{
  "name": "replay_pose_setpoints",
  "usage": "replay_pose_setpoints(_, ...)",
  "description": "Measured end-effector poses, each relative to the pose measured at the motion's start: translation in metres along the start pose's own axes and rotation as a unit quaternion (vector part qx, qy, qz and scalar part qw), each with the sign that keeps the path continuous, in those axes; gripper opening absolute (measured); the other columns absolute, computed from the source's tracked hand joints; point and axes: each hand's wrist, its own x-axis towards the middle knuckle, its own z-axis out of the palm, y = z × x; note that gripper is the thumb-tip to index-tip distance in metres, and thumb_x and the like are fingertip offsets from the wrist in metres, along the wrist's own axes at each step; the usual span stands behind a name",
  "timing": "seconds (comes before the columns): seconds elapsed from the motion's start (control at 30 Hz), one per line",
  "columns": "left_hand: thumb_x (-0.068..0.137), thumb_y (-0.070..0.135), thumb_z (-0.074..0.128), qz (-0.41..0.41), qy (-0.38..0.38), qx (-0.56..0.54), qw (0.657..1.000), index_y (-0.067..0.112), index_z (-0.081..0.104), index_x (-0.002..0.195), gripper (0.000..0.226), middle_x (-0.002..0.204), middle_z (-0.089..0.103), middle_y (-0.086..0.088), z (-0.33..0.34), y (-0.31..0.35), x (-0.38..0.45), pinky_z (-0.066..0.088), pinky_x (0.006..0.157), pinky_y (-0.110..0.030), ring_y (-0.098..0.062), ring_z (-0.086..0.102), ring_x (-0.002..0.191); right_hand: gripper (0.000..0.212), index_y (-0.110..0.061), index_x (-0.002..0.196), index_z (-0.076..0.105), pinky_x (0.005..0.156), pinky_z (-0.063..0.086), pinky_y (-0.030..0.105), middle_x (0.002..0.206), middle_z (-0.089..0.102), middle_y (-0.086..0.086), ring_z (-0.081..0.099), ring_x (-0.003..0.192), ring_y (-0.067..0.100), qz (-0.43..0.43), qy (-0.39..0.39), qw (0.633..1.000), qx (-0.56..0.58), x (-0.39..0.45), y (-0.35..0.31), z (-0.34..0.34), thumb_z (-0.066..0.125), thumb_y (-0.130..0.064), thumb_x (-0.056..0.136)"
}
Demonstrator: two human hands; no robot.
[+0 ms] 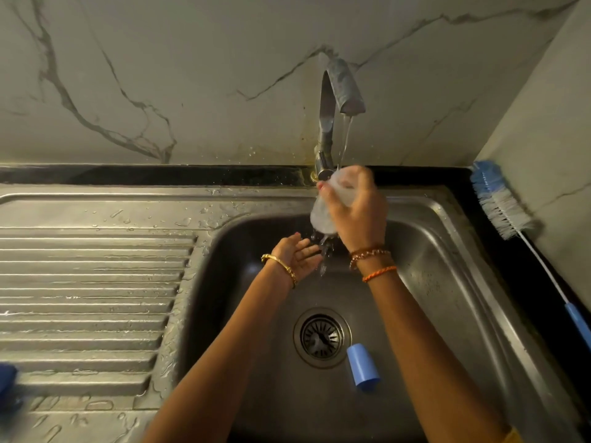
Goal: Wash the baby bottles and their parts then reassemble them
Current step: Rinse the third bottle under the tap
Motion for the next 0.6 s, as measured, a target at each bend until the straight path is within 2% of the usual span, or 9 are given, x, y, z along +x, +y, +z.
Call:
replay_pose_setpoints(0.07,0.101,0.028,0.032,0.0,0.007,-0.024,1.0,-0.002,0.041,0.134,0.045,0.125,0.053,-0.02,-0.004,-0.002,0.003,0.037,0.102,-0.037,-0.034,0.044,0.127,0.046,-0.001,0.107,0.055,0.066,0.041,0.005,0.101,0.064,0.011,0.06,0.086,0.015,-0.019,0.008,1.0,-0.008,0.002,-0.003,0.0,0.068,-0.037,0.081)
replay_pose_setpoints(0.13,0.101,0.031,0.03,0.007,0.02,-0.038,0.999,0.0,0.038,0.136,0.048,0.127,0.053,-0.018,-0.007,-0.006,0.007,0.038,0.099,-0.036,-0.033,0.043,0.127,0.046,-0.003,0.111,0.056,0.068,0.045,0.019,0.103,0.065,0.011,0.062,0.091,0.021,0.004,-0.082,0.995,-0.064,-0.003,0.001,0.004,0.066,-0.038,0.083)
replay_pose_setpoints(0.17,0.101,0.032,0.029,0.009,0.015,-0.042,0.999,0.0,0.038,0.137,0.049,0.127,0.053,-0.016,-0.007,-0.006,0.006,0.037,0.099,-0.036,-0.032,0.042,0.128,0.044,-0.003,0.109,0.057,0.066,0.046,0.023,0.1,0.066,0.011,0.062,0.089,0.021,0.013,-0.071,0.995,-0.064,-0.006,0.003,0.005,0.066,-0.038,0.083)
replay_pose_setpoints(0.27,0.101,0.036,0.027,0.023,0.004,-0.045,0.999,0.002,0.039,0.137,0.051,0.137,0.047,-0.016,-0.007,-0.003,0.009,0.035,0.103,-0.037,-0.032,0.042,0.129,0.042,-0.004,0.103,0.059,0.057,0.039,0.018,0.094,0.066,0.008,0.058,0.078,0.014,0.0,0.012,0.999,-0.042,0.002,0.004,0.001,0.065,-0.04,0.082)
replay_pose_setpoints(0.33,0.1,0.037,0.028,0.032,-0.001,-0.05,0.998,0.004,0.041,0.136,0.051,0.135,0.048,-0.016,-0.007,-0.004,0.008,0.035,0.102,-0.039,-0.032,0.044,0.126,0.044,-0.007,0.108,0.058,0.062,0.039,0.021,0.098,0.066,0.01,0.062,0.086,0.019,0.015,-0.085,0.992,-0.088,-0.001,0.009,0.003,0.063,-0.043,0.083)
replay_pose_setpoints(0.37,0.1,0.038,0.028,0.035,-0.009,-0.047,0.998,0.005,0.042,0.135,0.05,0.132,0.051,-0.015,-0.007,-0.004,0.009,0.035,0.101,-0.039,-0.032,0.046,0.124,0.045,-0.007,0.108,0.058,0.062,0.039,0.021,0.098,0.066,0.01,0.062,0.087,0.02,0.025,-0.099,0.99,-0.099,-0.002,0.011,0.004,0.062,-0.044,0.084)
replay_pose_setpoints(0.47,0.099,0.042,0.028,0.053,-0.022,-0.033,0.998,0.007,0.05,0.127,0.05,0.103,0.06,-0.01,-0.007,-0.002,0.012,0.04,0.09,-0.038,-0.027,0.055,0.1,0.047,-0.003,0.103,0.06,0.054,0.036,0.014,0.092,0.068,0.009,0.057,0.075,0.012,-0.022,0.029,0.998,-0.059,0.003,0.007,-0.001,0.061,-0.045,0.083)
replay_pose_setpoints(0.57,0.098,0.045,0.029,0.075,-0.047,-0.008,0.996,0.011,0.055,0.113,0.045,0.095,0.059,-0.008,-0.002,-0.008,0.007,0.044,0.075,-0.034,-0.022,0.056,0.083,0.043,-0.007,0.109,0.058,0.062,0.041,0.022,0.097,0.067,0.01,0.062,0.086,0.022,0.039,-0.113,0.987,-0.106,-0.001,0.012,0.005,0.059,-0.043,0.086)
replay_pose_setpoints(0.6,0.098,0.044,0.031,0.1,-0.062,-0.006,0.993,0.012,0.055,0.108,0.041,0.094,0.06,-0.008,-0.001,-0.006,0.006,0.045,0.072,-0.032,-0.02,0.056,0.081,0.039,-0.007,0.106,0.059,0.064,0.042,0.024,0.094,0.066,0.009,0.062,0.087,0.023,0.085,-0.101,0.989,-0.072,-0.001,0.015,0.006,0.058,-0.041,0.087)
